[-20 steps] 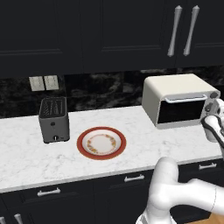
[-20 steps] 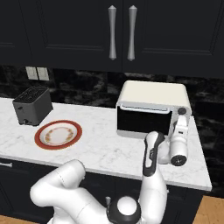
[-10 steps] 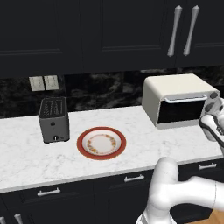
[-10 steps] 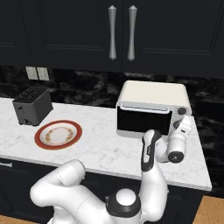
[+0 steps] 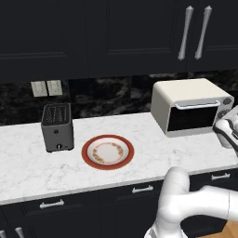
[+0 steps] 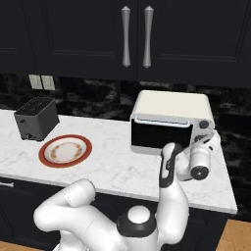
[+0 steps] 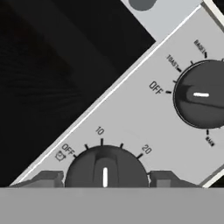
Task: Pick up the kebab skewer and baguette bread, and place them inside the toaster oven. Close the toaster oven door and start by setting the timer.
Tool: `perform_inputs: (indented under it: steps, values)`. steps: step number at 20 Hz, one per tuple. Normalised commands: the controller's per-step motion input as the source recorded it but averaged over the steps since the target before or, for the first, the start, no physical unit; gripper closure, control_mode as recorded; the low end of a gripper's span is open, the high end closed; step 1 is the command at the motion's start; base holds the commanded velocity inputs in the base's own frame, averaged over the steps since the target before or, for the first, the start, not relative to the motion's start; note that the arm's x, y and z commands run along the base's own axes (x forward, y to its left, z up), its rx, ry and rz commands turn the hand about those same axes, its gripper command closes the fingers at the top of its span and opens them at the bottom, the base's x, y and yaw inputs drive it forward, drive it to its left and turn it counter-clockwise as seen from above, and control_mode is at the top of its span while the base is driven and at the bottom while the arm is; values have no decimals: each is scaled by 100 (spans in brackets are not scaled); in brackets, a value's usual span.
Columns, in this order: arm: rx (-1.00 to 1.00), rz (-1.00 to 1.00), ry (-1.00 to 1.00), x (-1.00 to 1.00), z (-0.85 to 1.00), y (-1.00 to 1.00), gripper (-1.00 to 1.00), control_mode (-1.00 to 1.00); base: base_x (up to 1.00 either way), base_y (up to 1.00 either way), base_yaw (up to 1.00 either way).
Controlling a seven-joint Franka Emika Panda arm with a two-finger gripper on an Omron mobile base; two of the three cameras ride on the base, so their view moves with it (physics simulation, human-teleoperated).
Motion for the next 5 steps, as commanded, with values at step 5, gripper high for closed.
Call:
perform_inputs:
  steps: [5]
  values:
    - [54, -2, 1, 0, 1, -5, 100, -100, 0, 0, 0]
